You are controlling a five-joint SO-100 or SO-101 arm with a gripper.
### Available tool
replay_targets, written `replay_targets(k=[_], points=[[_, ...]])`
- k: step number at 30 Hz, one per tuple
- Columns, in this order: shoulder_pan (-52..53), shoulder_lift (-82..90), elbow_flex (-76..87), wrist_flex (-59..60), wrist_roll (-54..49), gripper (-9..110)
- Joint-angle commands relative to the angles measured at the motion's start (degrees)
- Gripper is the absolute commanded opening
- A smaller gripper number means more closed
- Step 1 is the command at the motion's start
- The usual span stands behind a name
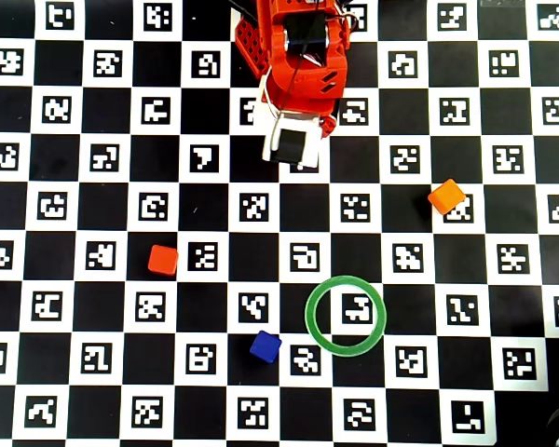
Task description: Grab the red cube then put it in the green circle then put the blue cube on top and finally the orange cube on top
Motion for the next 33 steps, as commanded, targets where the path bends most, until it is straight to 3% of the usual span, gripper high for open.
replay_targets(k=[1,7,13,21,25,33], points=[[2.5,-9.2,-17.3,-2.2,8.8,-6],[9.2,-25.5,-38.6,0.8,20.8,-6],[15.8,-41.3,-56.7,9.0,25.9,-6],[26.6,-59.7,-76.6,16.0,36.4,13],[30.4,-67.2,-85.2,23.0,40.4,29],[35.1,-82.8,-96.7,29.5,45.5,43]])
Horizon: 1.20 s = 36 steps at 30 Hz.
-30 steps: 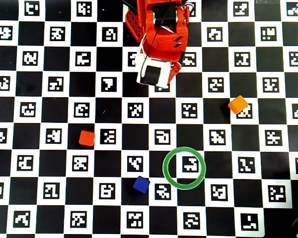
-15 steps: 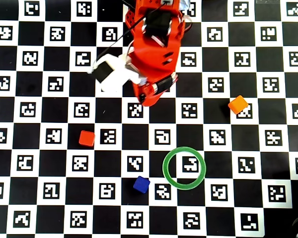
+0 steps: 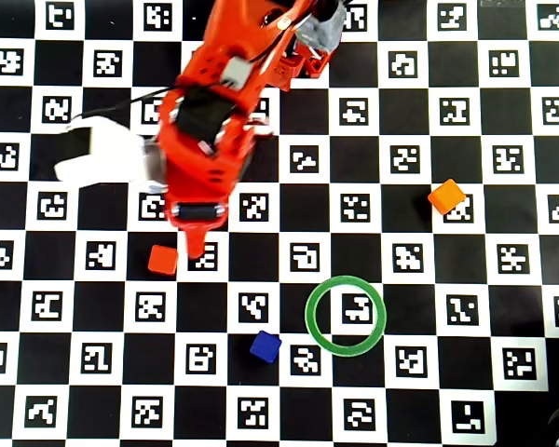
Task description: Grab the red cube then put it in the green circle then put the blue cube on top and finally the orange cube on top
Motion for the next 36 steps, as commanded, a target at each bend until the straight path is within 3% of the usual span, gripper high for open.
replay_targets(k=[1,21,36], points=[[1.5,-2.1,-6.3,1.1,2.6,44],[2.9,-12.8,11.3,-23.9,2.8,48],[3.3,-18.3,12.4,-30.2,2.5,48]])
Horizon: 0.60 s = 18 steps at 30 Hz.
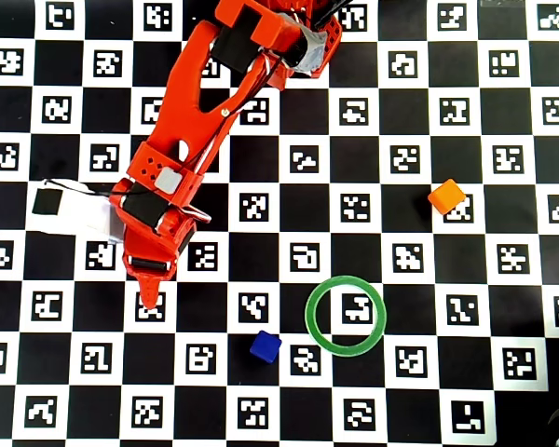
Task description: Grab the red cube then put it in the green circle then put the blue cube on top and finally the orange cube on top
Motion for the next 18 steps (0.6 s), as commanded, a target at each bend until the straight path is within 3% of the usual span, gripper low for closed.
replay_targets(k=[1,18], points=[[-0.1,0.9,-0.4,-0.9,0.6,48],[-0.6,0.7,-0.2,-1.9,8.0,48]])
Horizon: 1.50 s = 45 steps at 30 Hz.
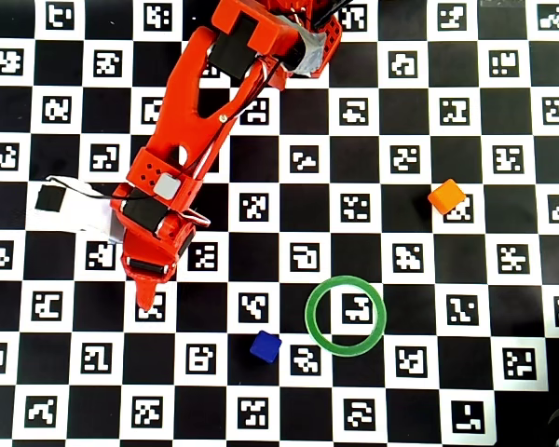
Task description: Grab the red cube then put it in the green circle then put the blue cube on top and finally the orange cube on top
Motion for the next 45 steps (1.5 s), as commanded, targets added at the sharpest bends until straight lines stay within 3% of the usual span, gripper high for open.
replay_targets(k=[1,15,17,23,28,37,45], points=[[-0.6,2.8,-0.1,-1.1,1.5,48],[-0.9,3.3,0.7,-2.5,2.4,47],[-0.8,3.3,0.8,-2.6,2.4,42],[-0.8,3.4,0.9,-2.7,2.6,12],[-0.6,4.0,0.7,-2.3,2.5,7],[-0.5,7.6,-13.1,13.9,2.5,7],[-7.7,15.6,-21.4,28.1,4.4,7]])
